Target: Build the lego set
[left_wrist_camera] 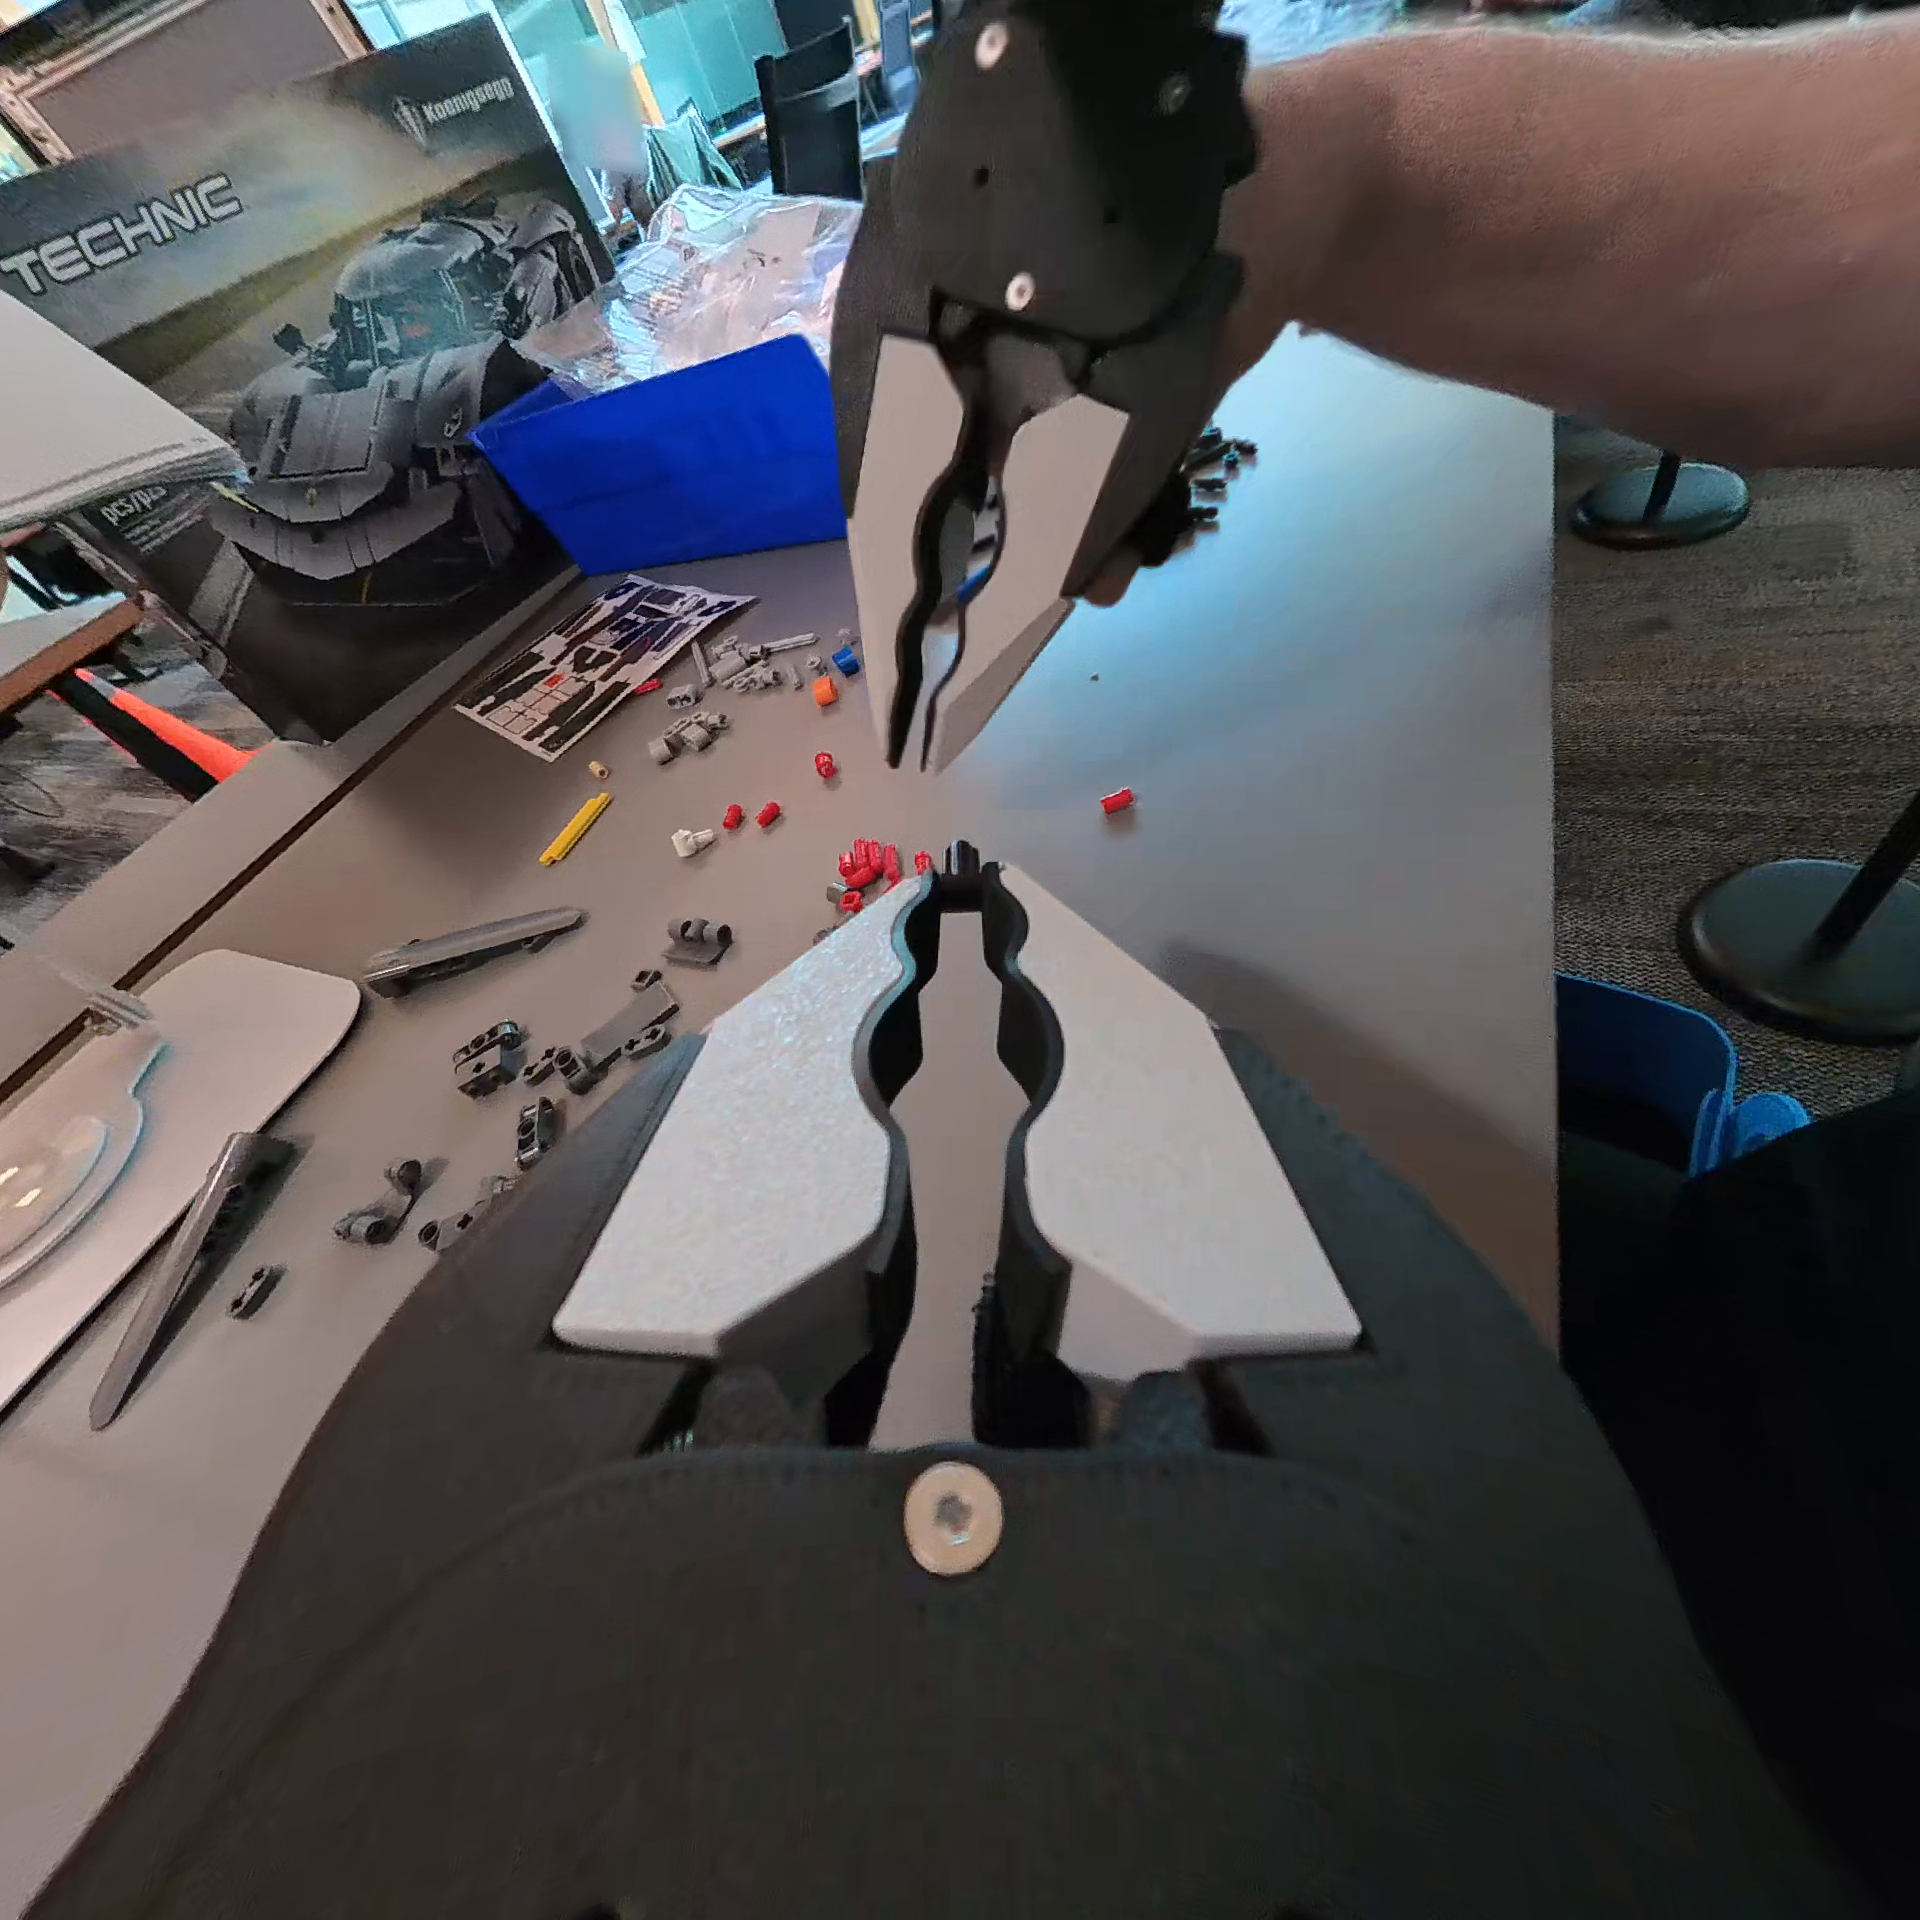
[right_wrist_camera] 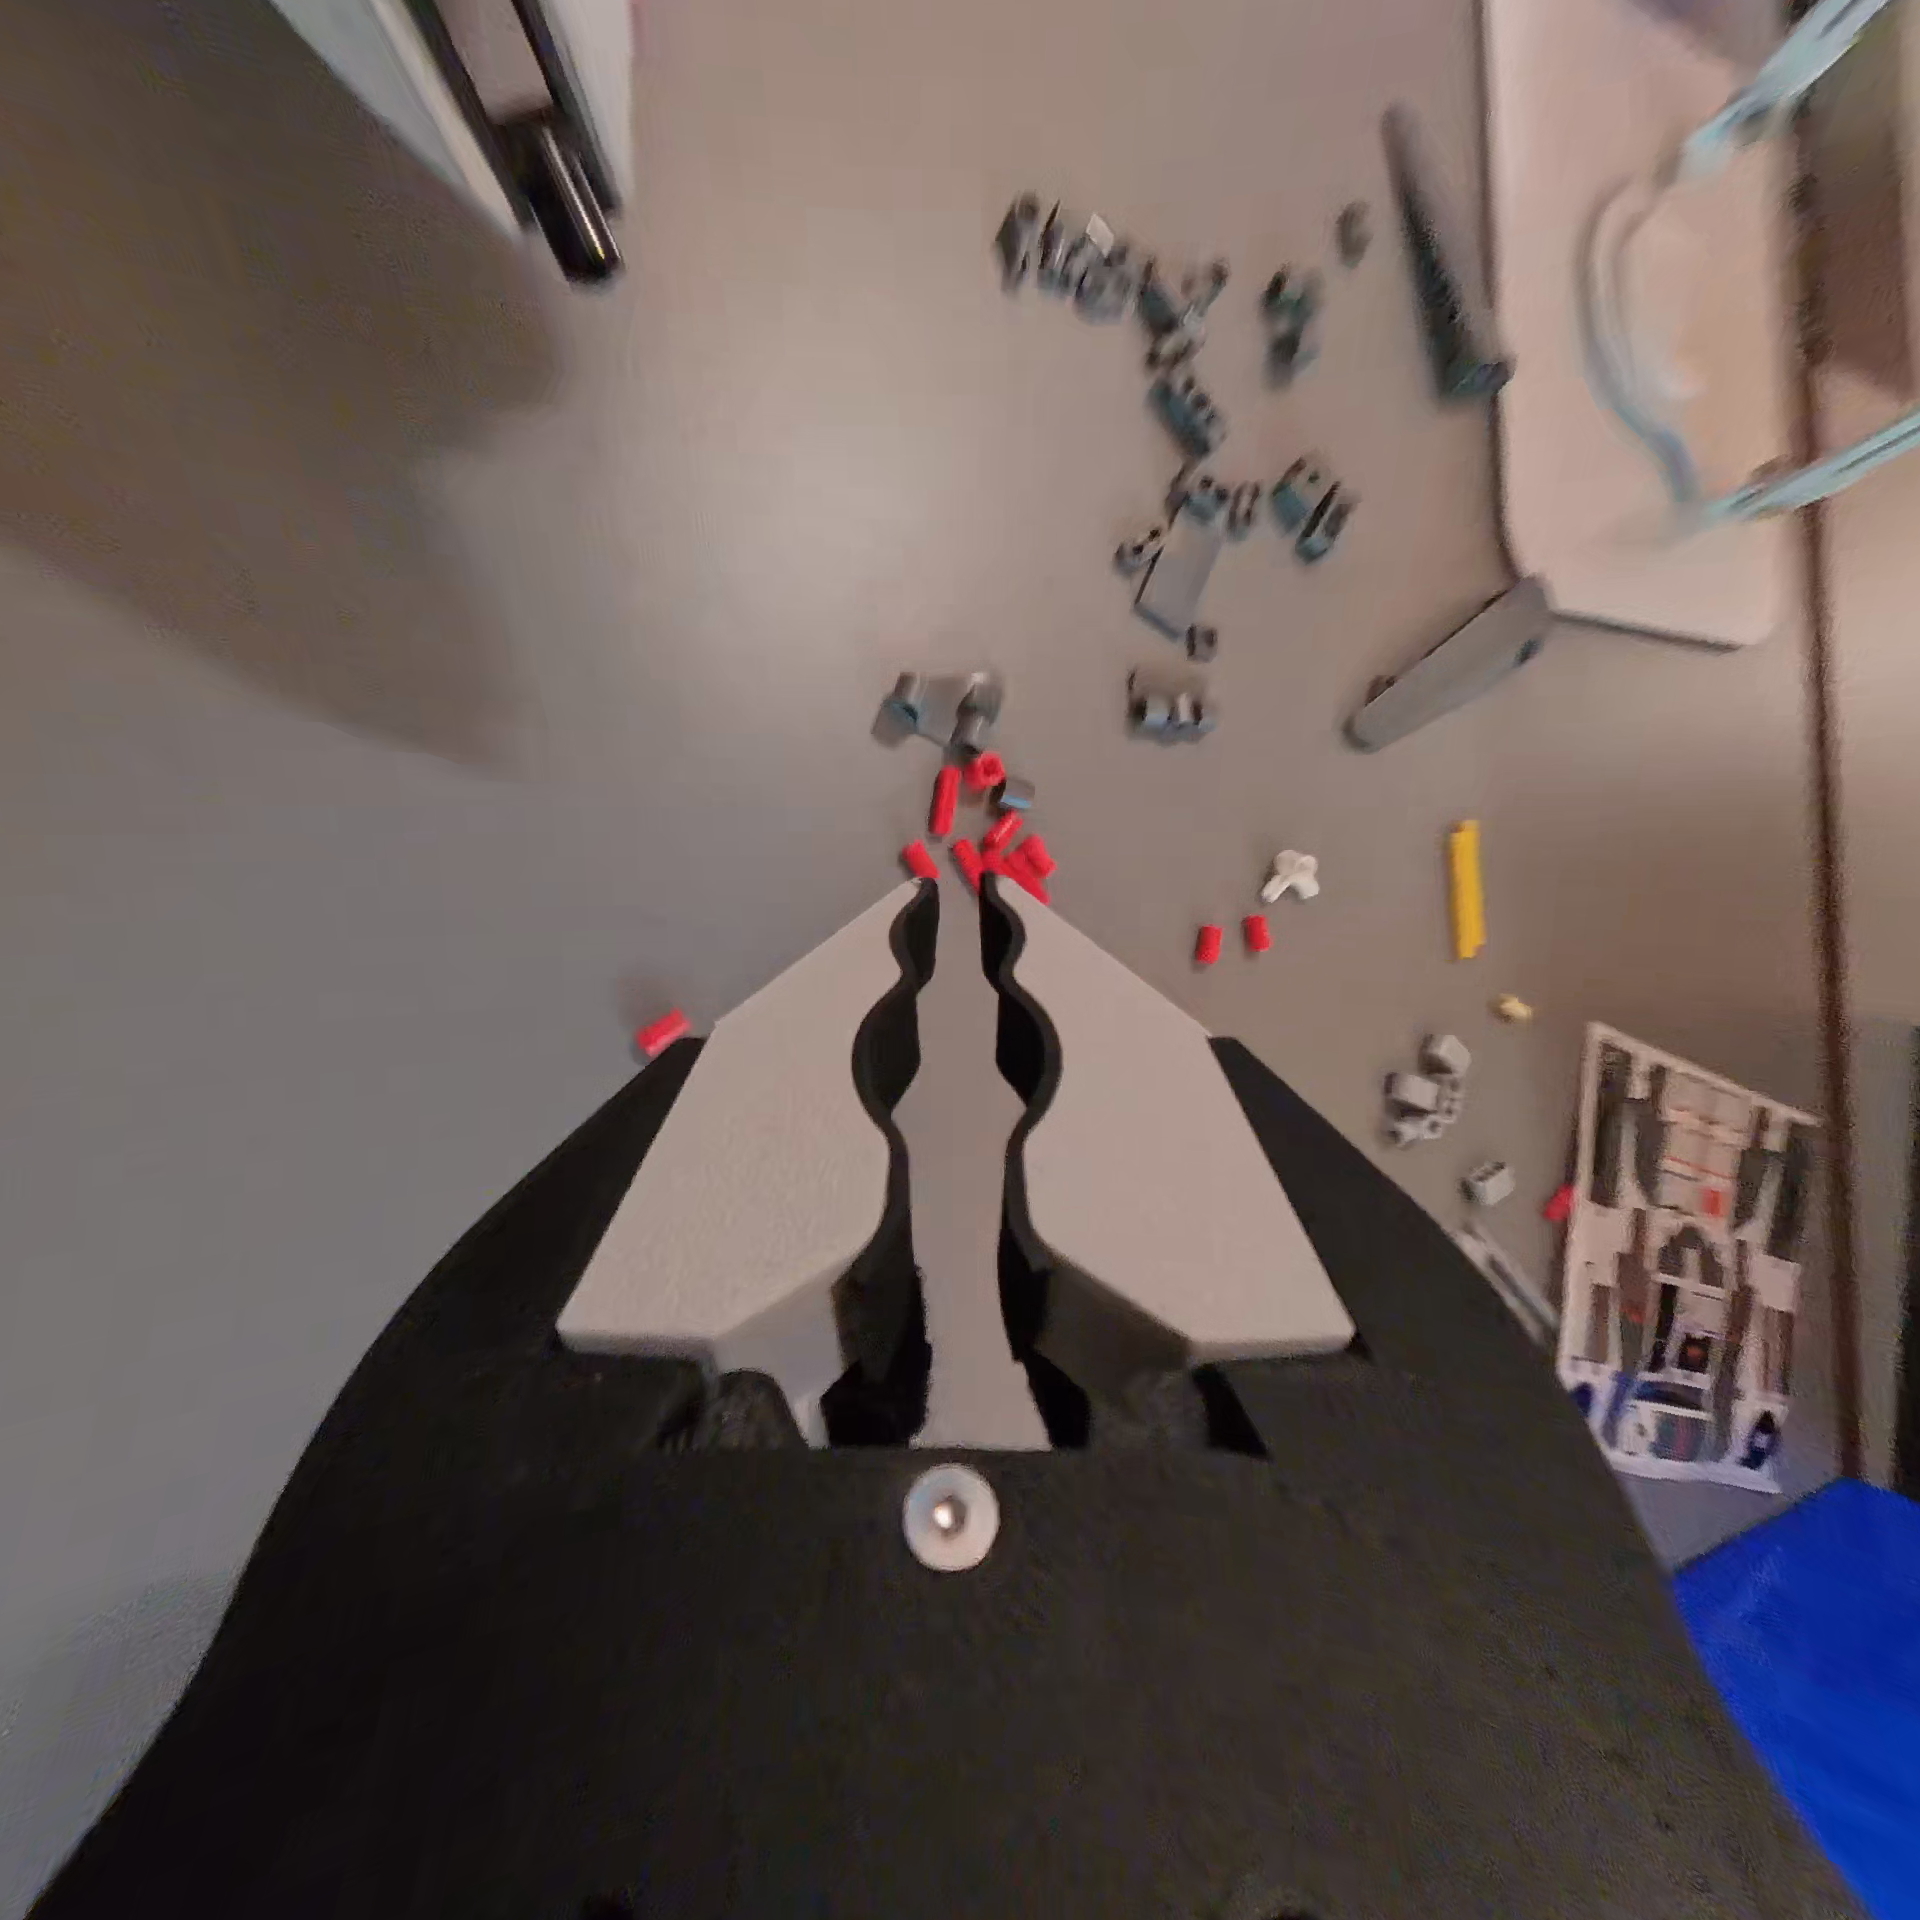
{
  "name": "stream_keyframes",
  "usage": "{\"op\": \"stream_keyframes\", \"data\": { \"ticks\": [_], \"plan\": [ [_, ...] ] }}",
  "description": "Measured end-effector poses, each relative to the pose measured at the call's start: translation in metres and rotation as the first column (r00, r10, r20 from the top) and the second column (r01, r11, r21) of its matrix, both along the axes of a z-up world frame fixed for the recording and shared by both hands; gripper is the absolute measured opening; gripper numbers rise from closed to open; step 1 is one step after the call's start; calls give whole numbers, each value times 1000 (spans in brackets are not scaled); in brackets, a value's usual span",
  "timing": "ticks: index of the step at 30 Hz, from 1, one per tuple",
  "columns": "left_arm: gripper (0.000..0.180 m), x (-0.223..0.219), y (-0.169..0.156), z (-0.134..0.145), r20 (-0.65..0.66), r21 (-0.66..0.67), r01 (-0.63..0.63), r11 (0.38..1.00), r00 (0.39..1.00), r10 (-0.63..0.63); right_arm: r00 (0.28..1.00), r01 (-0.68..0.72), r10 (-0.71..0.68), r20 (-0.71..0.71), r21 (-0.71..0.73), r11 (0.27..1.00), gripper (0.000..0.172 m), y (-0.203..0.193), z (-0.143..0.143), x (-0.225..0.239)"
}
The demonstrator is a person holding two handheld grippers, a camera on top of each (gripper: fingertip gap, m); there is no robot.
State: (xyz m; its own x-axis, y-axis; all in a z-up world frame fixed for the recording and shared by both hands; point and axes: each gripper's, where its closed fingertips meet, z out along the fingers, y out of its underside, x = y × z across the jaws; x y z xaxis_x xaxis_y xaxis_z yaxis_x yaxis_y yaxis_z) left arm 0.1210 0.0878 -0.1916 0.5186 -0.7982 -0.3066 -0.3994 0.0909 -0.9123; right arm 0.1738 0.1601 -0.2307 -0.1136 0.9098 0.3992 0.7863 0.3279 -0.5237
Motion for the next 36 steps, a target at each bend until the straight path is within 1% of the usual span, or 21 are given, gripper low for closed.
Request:
{"op": "stream_keyframes", "data": {
  "ticks": [1,3,5,7,9,13,21,30,32,36],
  "plan": [
    [6,0,1,-1,0,1,-4,1000,1000,4,1000,-1,2,27,-24,1000,5,5,-7,2],
    [6,-1,3,1,13,3,-7,1000,1000,7,999,-17,20,37,-68,998,6,12,-14,3],
    [6,-2,4,3,29,-7,-9,1000,1000,9,998,-53,58,27,-137,989,7,10,-18,2],
    [6,-3,5,4,41,-12,-8,1000,999,8,995,-92,98,29,-174,980,7,7,-21,1],
    [6,-3,7,4,46,-17,-7,1000,999,8,994,-81,91,58,-157,984,5,14,-24,5],
    [6,0,8,4,49,-25,2,1000,999,0,994,-98,106,34,-182,978,4,20,-24,4],
    [6,0,11,4,54,-35,0,999,999,2,985,-157,170,41,-210,965,4,17,-33,-3],
    [6,0,10,4,55,-38,6,999,998,-4,977,-190,207,60,-217,957,5,17,-33,-8],
    [6,0,11,4,55,-36,5,999,998,-3,974,-208,223,44,-231,951,4,13,-31,-9],
    [6,0,10,3,51,-36,9,999,999,-7,963,-237,257,78,-201,950,5,12,-32,-10]
  ]
}}
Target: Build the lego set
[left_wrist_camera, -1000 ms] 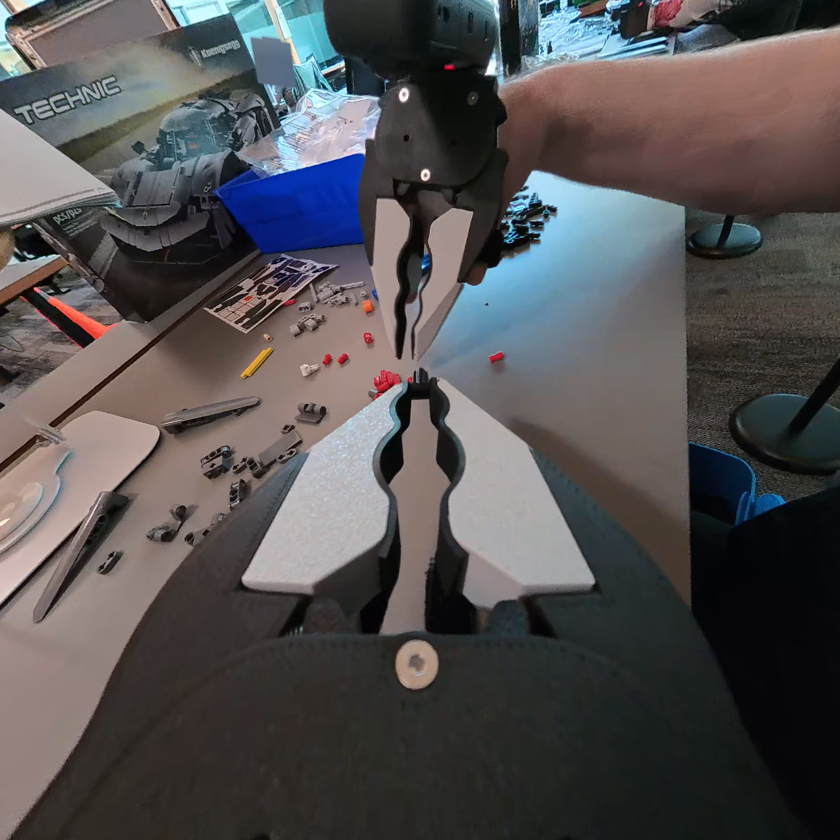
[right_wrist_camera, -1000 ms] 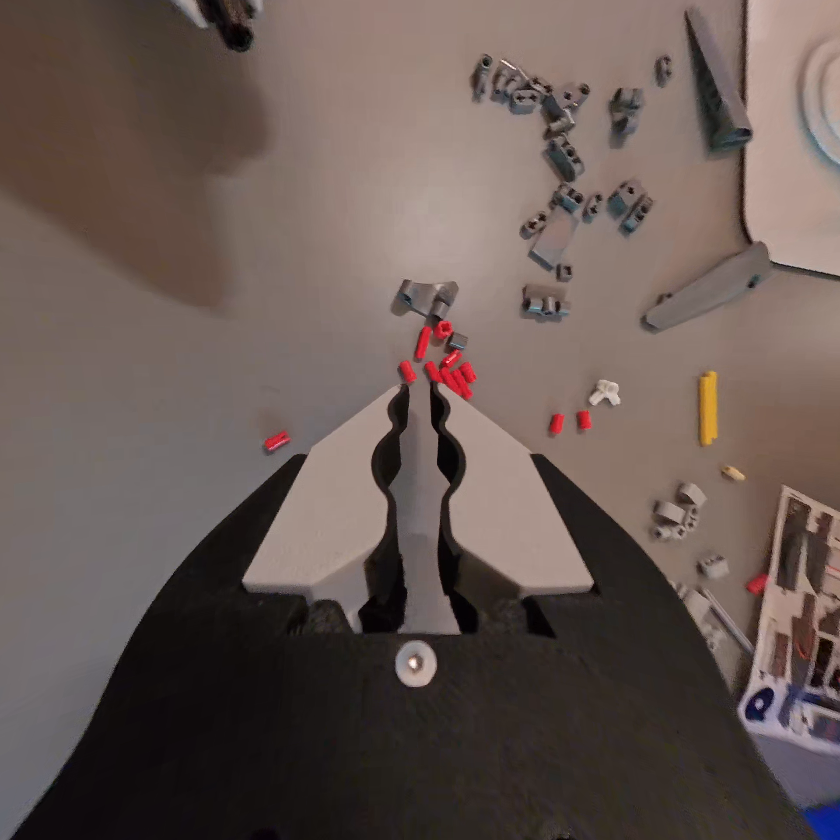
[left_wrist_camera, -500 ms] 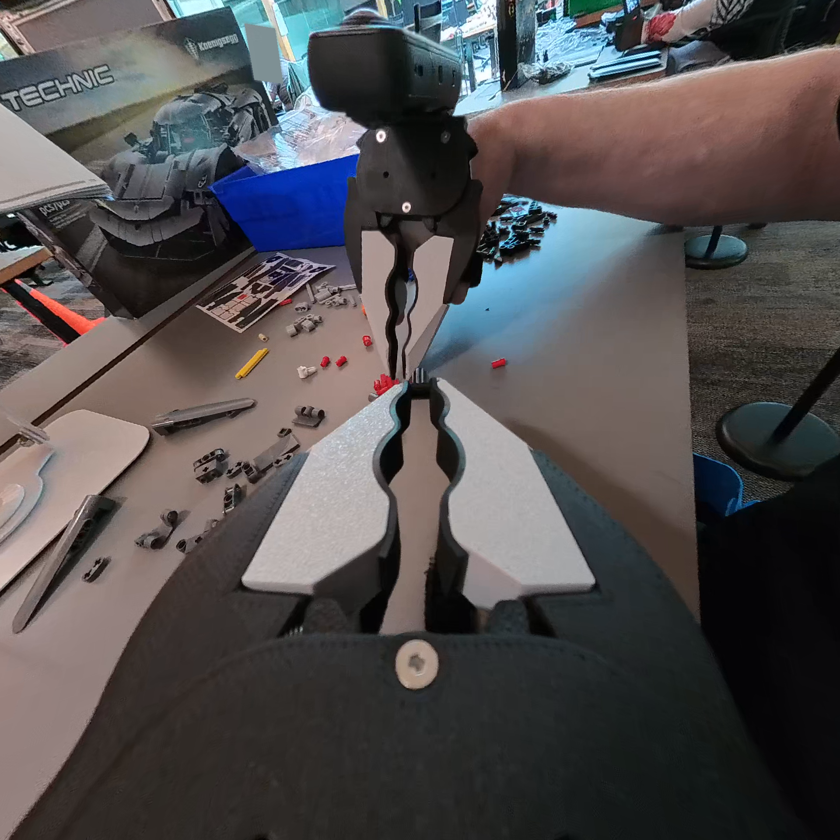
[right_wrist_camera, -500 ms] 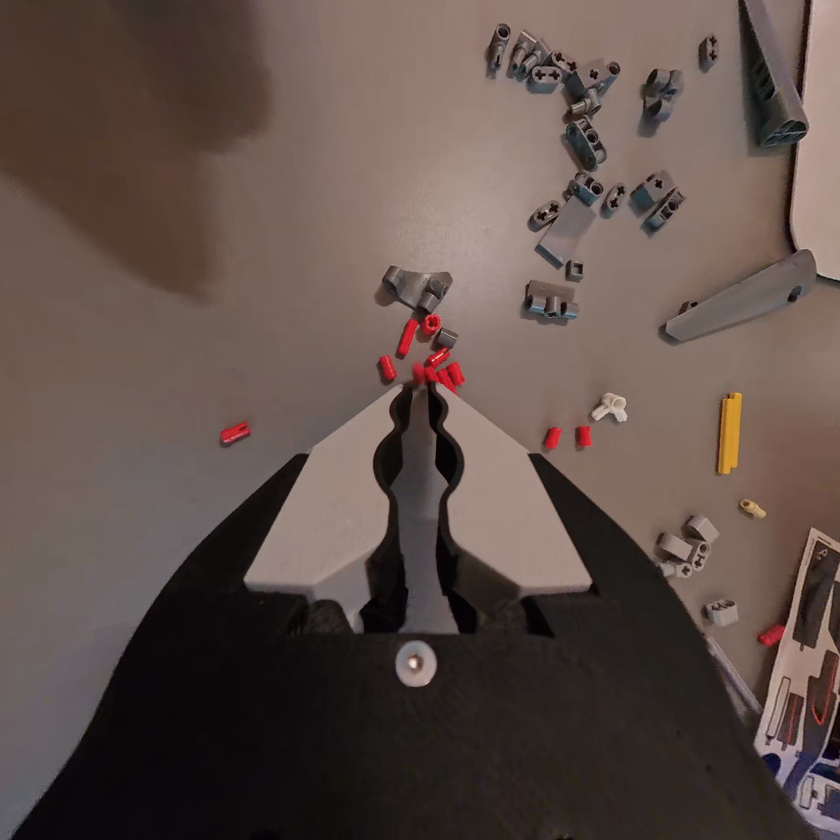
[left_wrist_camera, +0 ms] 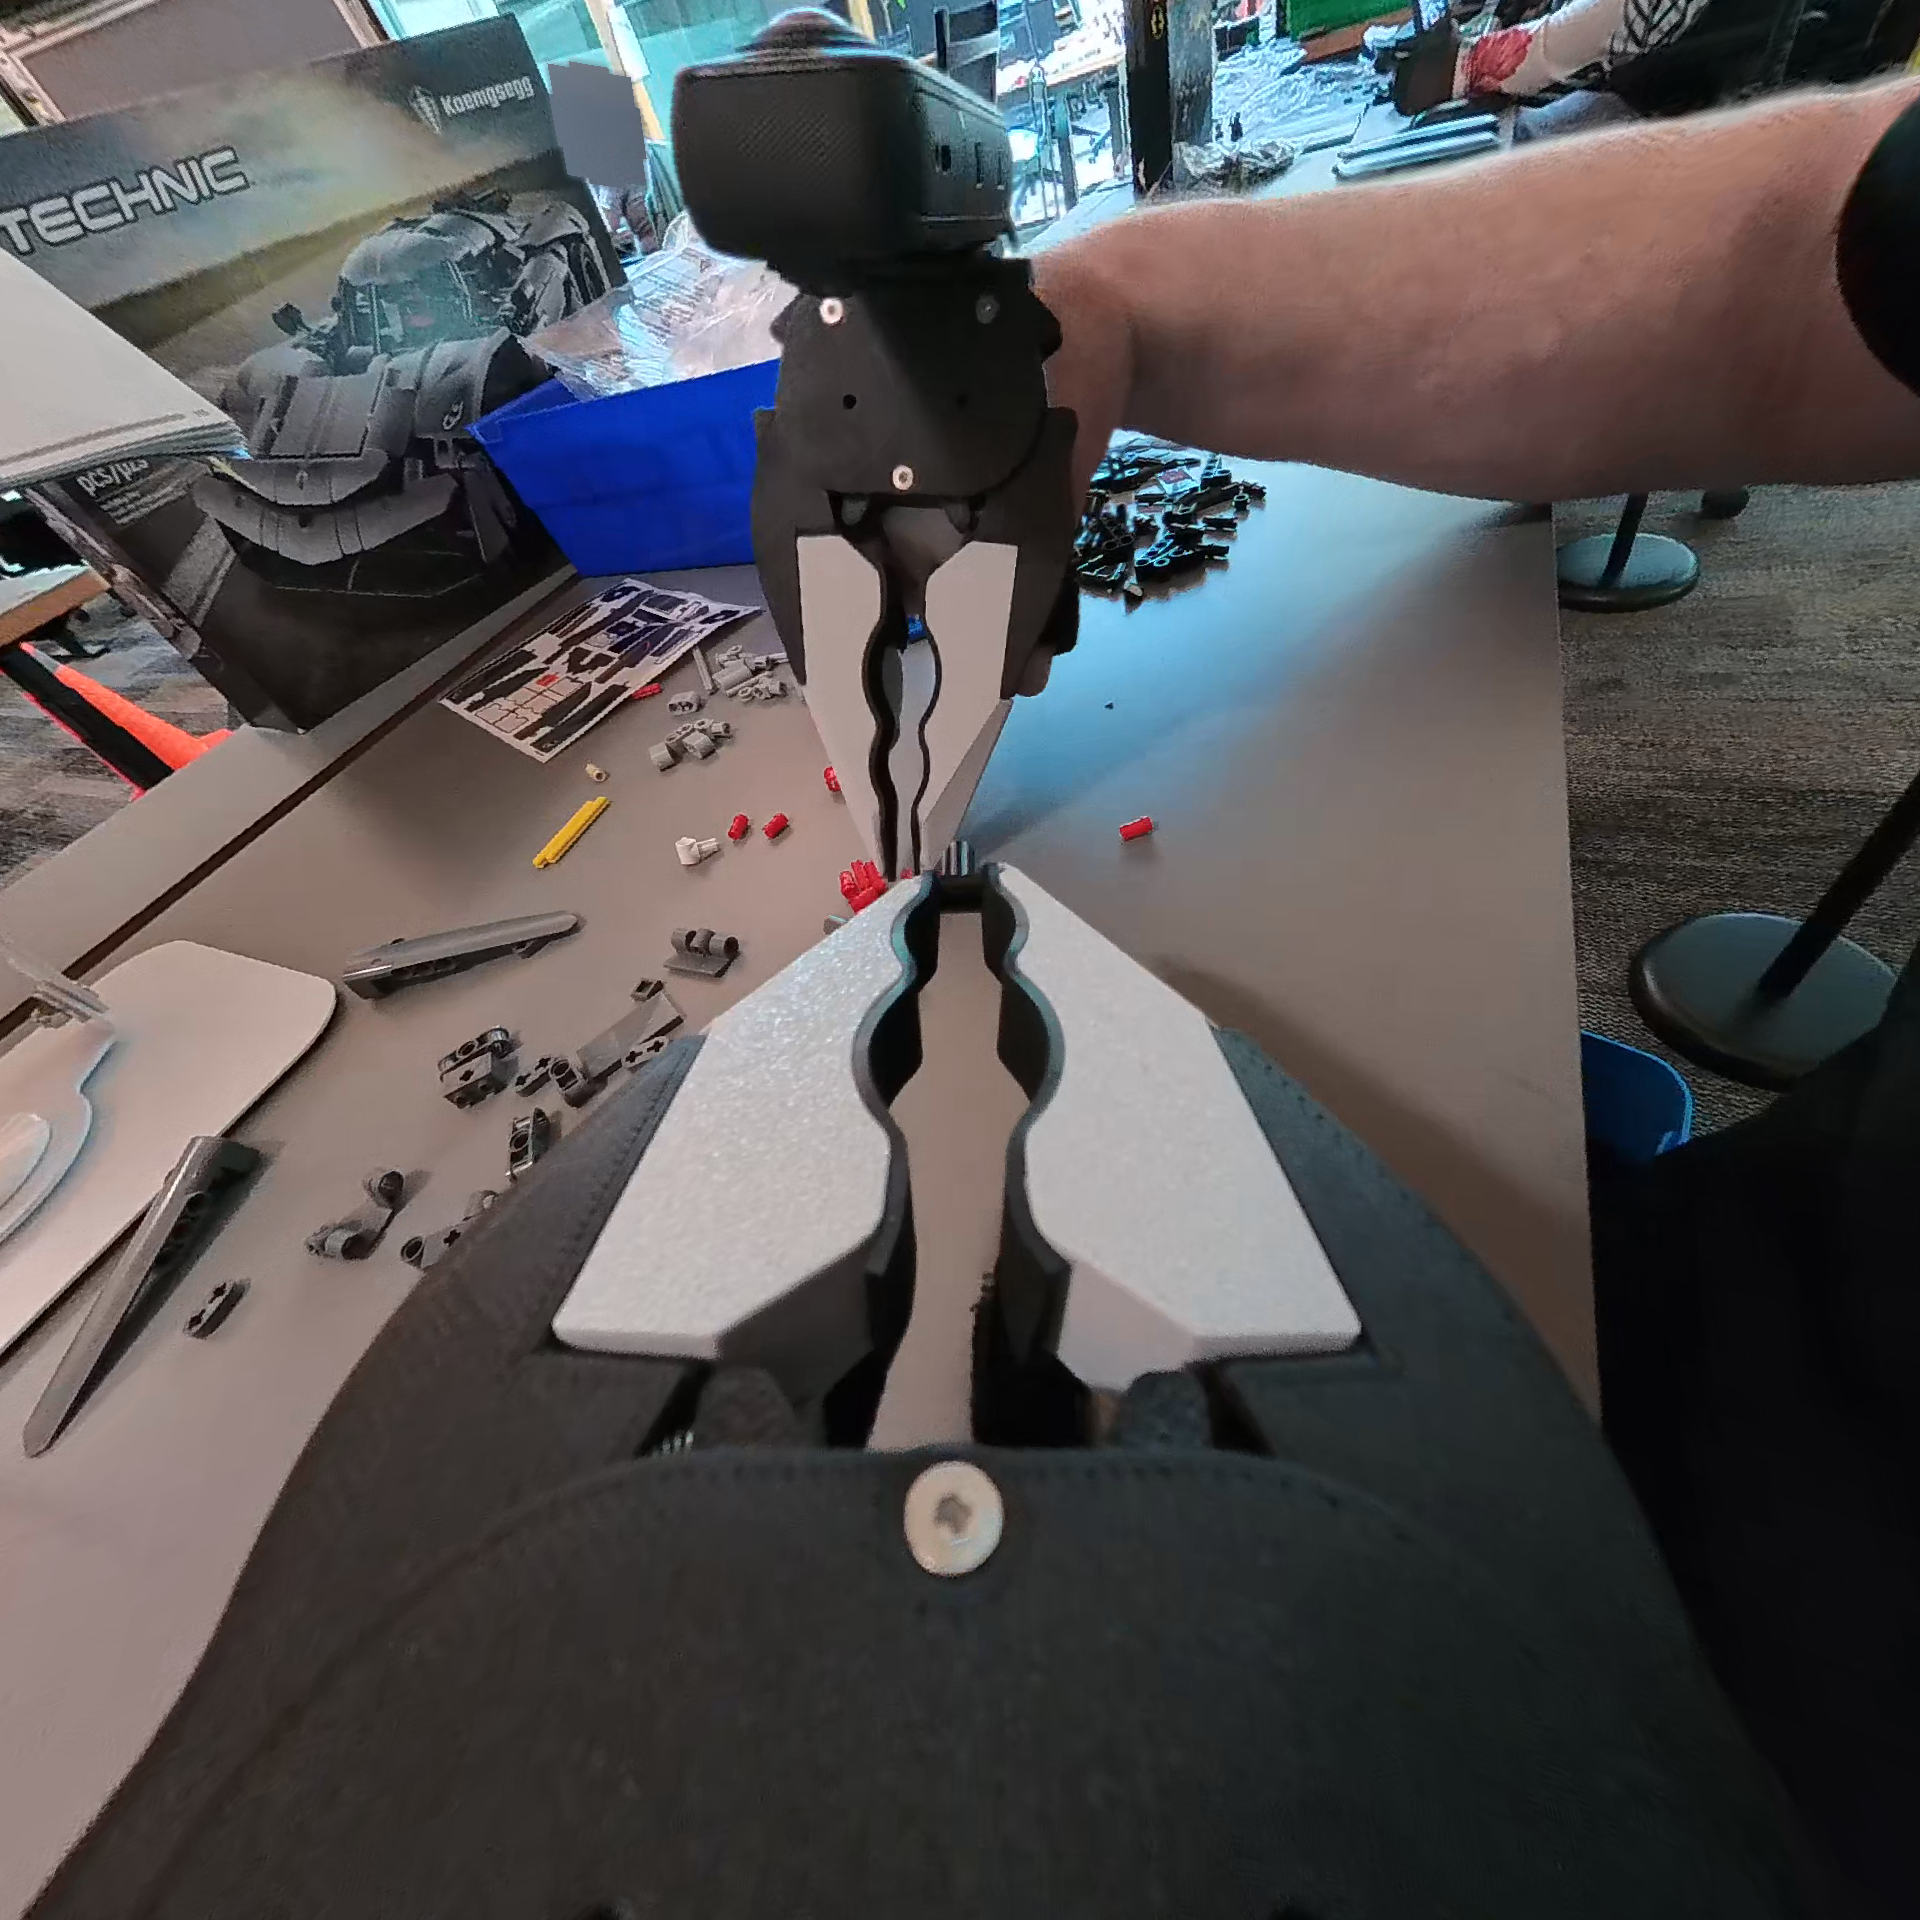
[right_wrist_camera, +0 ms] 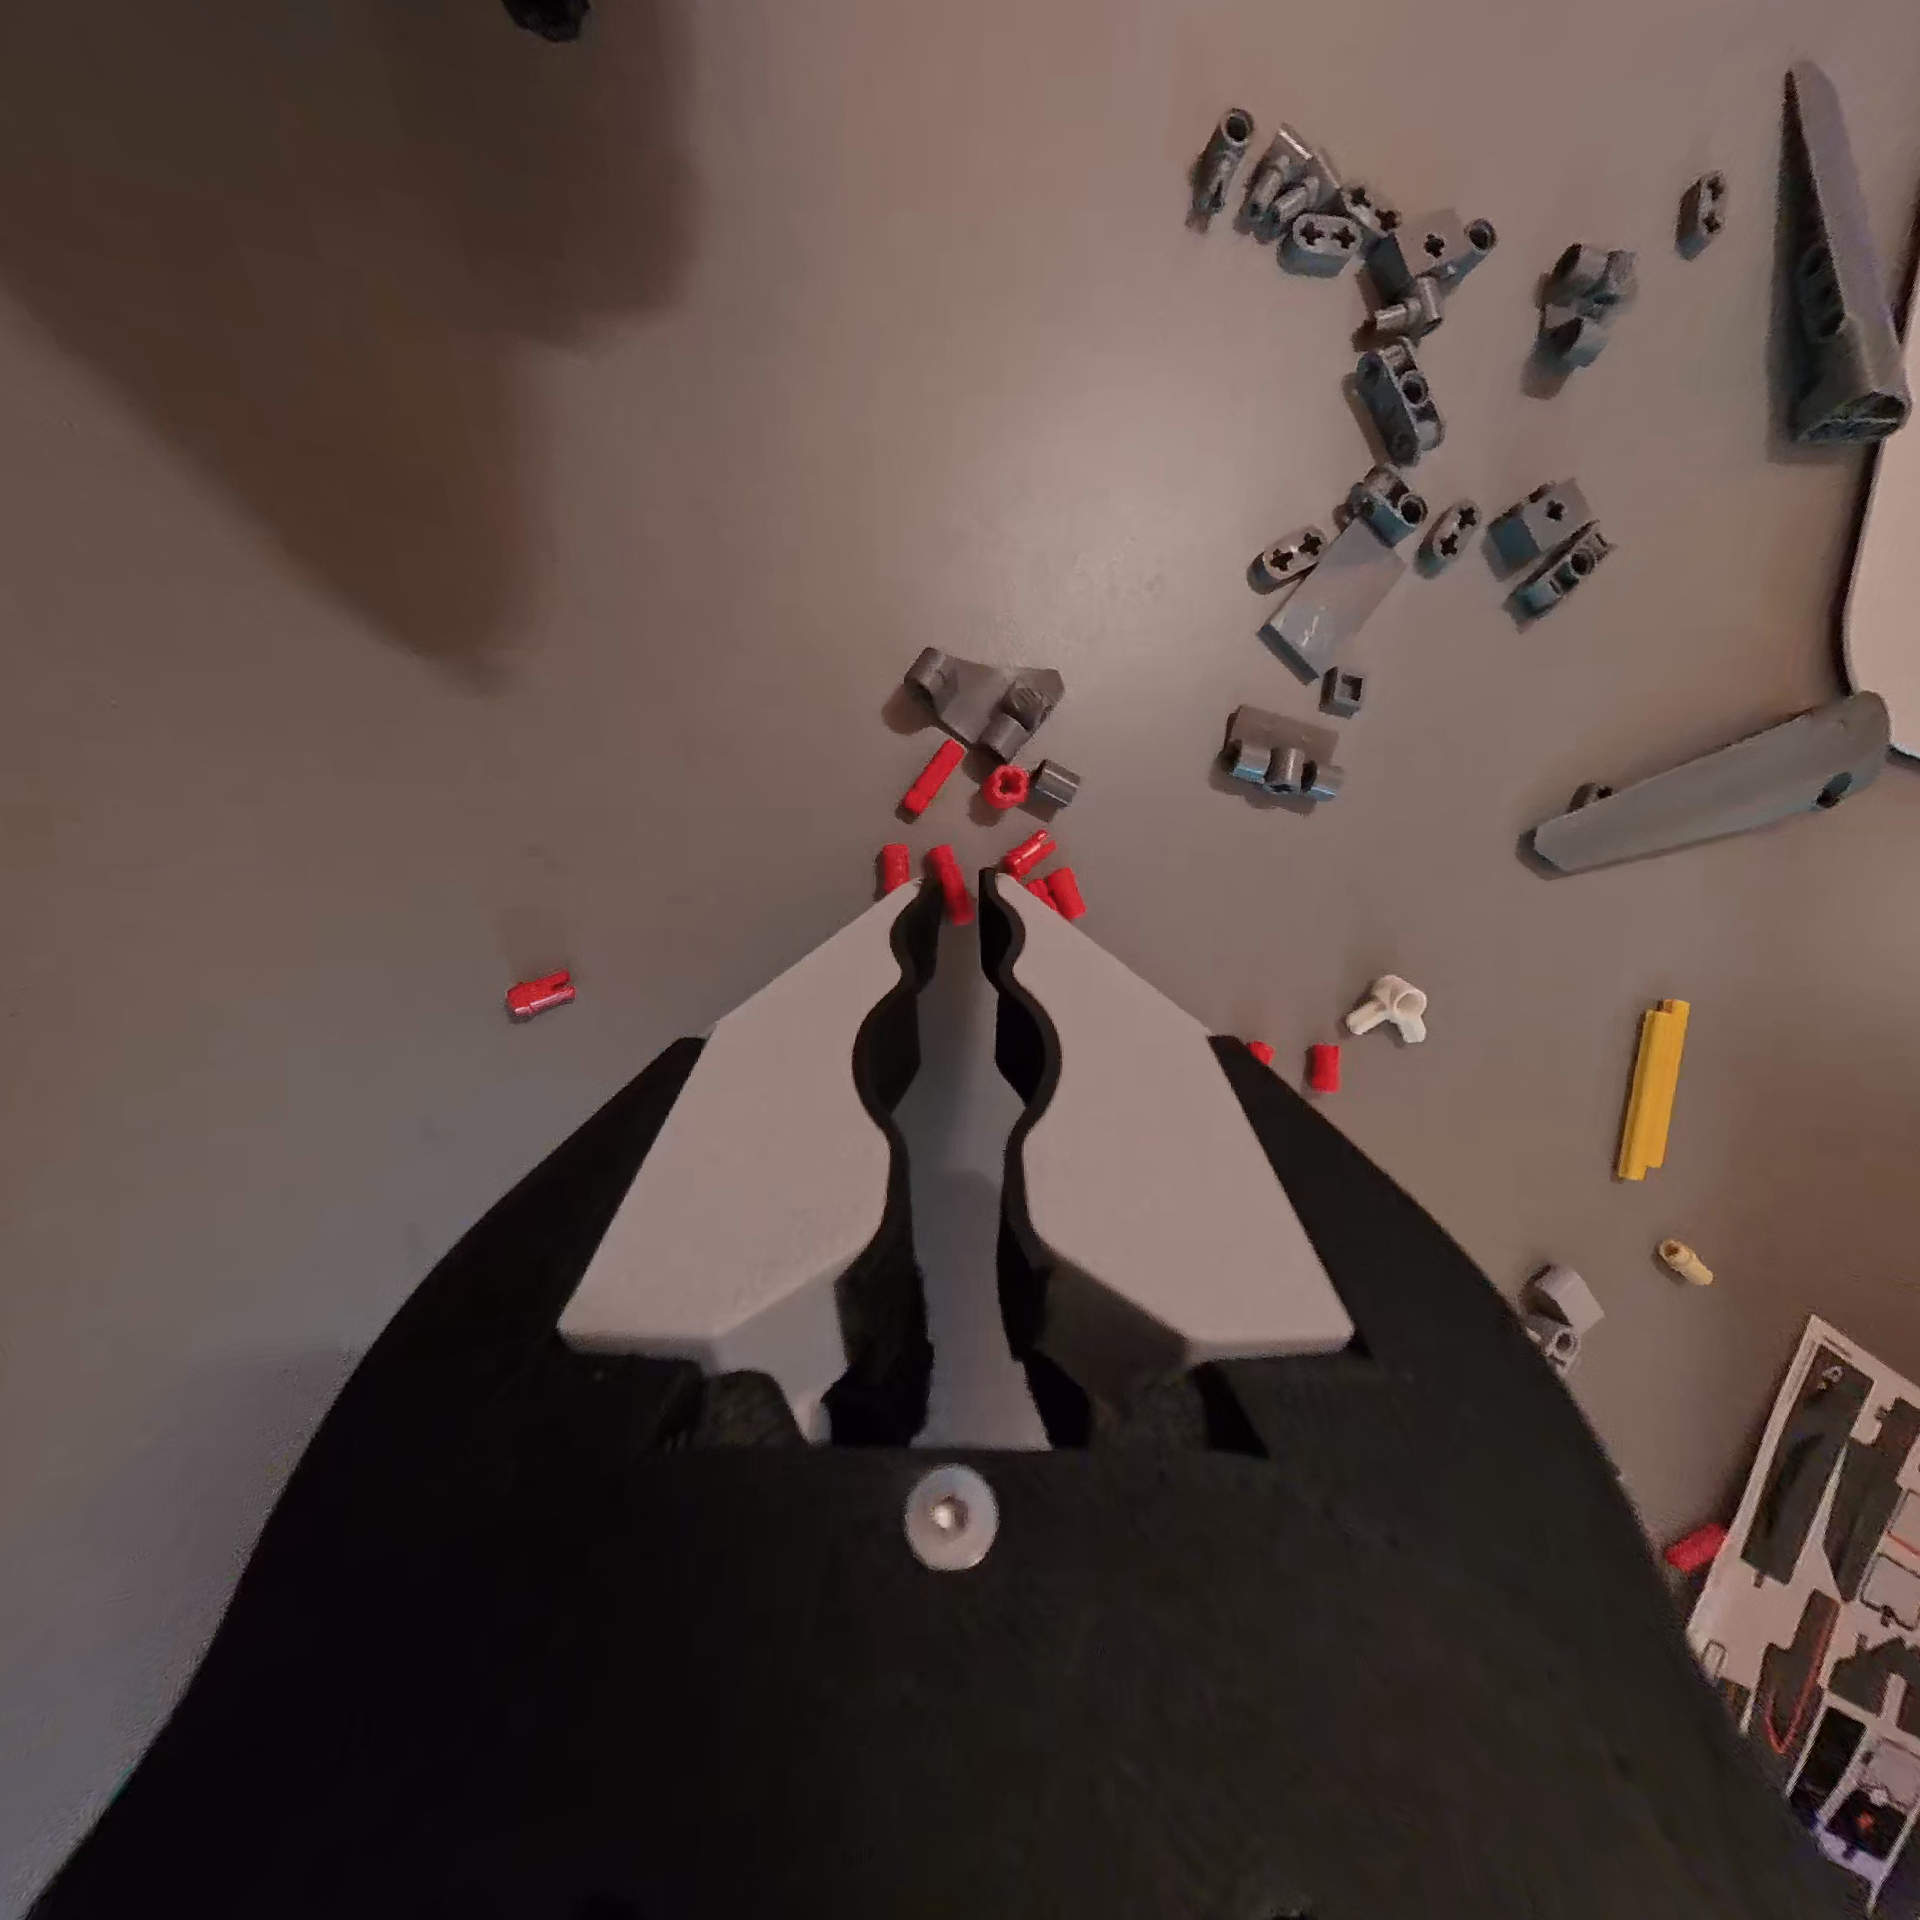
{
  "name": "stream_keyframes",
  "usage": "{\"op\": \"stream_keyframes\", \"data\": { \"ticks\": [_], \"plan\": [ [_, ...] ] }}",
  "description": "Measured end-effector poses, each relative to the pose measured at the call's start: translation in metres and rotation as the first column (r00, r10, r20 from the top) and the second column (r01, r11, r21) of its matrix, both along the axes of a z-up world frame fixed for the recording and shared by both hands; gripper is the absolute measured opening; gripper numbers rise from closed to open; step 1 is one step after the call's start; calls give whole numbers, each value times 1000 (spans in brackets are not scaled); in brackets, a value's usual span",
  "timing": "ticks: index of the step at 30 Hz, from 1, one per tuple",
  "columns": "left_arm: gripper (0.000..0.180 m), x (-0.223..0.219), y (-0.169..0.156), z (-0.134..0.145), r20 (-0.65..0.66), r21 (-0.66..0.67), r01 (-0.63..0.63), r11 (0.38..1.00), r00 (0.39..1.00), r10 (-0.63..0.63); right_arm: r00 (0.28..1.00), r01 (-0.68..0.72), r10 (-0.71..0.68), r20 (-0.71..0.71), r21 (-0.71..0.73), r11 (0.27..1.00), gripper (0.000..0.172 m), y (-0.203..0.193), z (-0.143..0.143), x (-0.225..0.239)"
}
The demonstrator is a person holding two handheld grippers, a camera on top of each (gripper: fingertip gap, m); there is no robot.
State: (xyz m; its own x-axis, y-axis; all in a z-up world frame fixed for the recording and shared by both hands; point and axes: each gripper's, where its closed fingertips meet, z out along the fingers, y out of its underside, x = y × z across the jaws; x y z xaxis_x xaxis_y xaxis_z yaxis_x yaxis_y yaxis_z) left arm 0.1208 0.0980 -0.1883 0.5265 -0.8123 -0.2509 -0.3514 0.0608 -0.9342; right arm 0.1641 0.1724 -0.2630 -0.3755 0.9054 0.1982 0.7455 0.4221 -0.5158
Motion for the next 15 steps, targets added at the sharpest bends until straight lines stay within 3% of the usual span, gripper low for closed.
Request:
{"op": "stream_keyframes", "data": {
  "ticks": [7,15],
  "plan": [
    [6,-1,2,-1,-4,1,-7,1000,1000,7,994,-72,72,87,-8,997,1,1,-3,0],
    [6,-2,2,-1,-5,-6,-5,1000,1000,4,999,-4,6,48,-43,999,6,4,-2,5]
  ]
}}
